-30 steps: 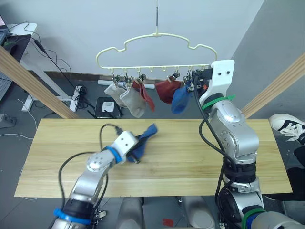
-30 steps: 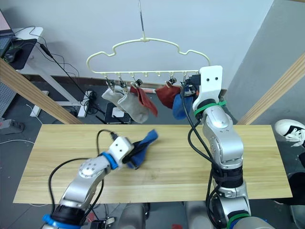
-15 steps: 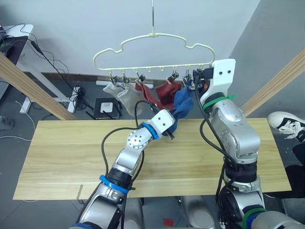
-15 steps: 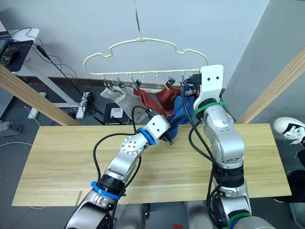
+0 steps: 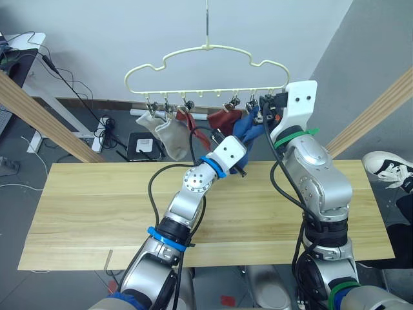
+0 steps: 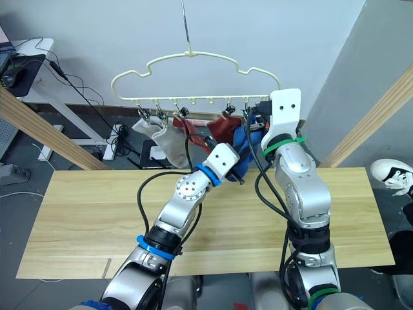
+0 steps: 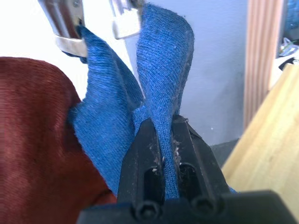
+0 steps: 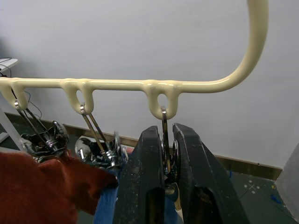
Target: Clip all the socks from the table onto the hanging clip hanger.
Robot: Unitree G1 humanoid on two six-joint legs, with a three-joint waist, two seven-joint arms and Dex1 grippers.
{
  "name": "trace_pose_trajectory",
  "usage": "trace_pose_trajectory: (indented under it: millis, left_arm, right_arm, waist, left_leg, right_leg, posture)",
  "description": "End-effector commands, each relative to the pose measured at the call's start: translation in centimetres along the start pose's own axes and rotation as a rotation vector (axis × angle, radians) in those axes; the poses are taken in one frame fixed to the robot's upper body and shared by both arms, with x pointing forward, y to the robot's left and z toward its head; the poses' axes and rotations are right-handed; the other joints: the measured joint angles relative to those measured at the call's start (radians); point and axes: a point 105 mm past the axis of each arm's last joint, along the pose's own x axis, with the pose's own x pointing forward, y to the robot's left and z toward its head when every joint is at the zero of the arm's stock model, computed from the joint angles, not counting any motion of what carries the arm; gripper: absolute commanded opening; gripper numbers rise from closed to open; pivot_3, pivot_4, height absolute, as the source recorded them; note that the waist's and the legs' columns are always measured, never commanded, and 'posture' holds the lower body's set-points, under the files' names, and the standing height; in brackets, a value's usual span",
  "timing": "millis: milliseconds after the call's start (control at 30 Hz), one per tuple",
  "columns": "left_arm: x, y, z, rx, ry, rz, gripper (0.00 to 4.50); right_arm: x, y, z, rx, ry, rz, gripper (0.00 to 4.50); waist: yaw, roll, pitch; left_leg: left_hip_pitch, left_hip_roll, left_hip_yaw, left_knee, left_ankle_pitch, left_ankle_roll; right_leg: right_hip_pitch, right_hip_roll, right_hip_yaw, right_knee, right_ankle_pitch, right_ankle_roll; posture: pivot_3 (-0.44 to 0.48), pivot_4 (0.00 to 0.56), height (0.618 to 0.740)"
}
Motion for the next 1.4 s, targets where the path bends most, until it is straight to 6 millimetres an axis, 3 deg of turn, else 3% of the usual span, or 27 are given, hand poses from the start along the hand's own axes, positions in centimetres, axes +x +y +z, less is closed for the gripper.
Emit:
trace_pose_trajectory:
  millis: [33,400,1033,1400]
  left_arm:
    - [0.5,-0.3,1.1,-0.037,-0.032,-0.006,0.0]
    - [0.9,0.3,1.4,-0.16,-0.018,0.024,0.0]
    - [1.0,-0.3,3.6,-0.2,-0.088,-0.011,0.0]
    - [1.2,-0.8,3.6,-0.213,-0.087,-0.021,0.0]
  right_arm:
    - [-0.4,0.2,1.7,-0.003,-0.065,0.01,0.05]
    - [-0.4,0.3,1.6,-0.002,-0.061,0.011,0.05]
    - [-0.4,0.5,1.3,0.006,-0.053,0.02,0.05]
    - [-0.5,-0.2,1.7,0.012,-0.071,-0.019,3.79]
  waist:
    - [0.0,0.0,0.0]
    - [-0.001,0.0,0.0]
    - [0.0,0.0,0.0]
    - [0.0,0.0,0.0]
  left_leg:
    - [0.0,0.0,0.0,0.0,0.0,0.0]
    - [0.0,0.0,0.0,0.0,0.0,0.0]
    - [0.0,0.0,0.0,0.0,0.0,0.0]
    - [0.0,0.0,0.0,0.0,0.0,0.0]
  right_leg:
    - [0.0,0.0,0.0,0.0,0.0,0.0]
    - [0.0,0.0,0.0,0.0,0.0,0.0]
    - [0.0,0.0,0.0,0.0,0.0,0.0]
    - [0.0,0.0,0.0,0.0,0.0,0.0]
  posture:
    - [-0.153,0.311,0.74]
    - [-0.153,0.311,0.74]
    - [-0.143,0.308,0.74]
    - [-0.148,0.306,0.74]
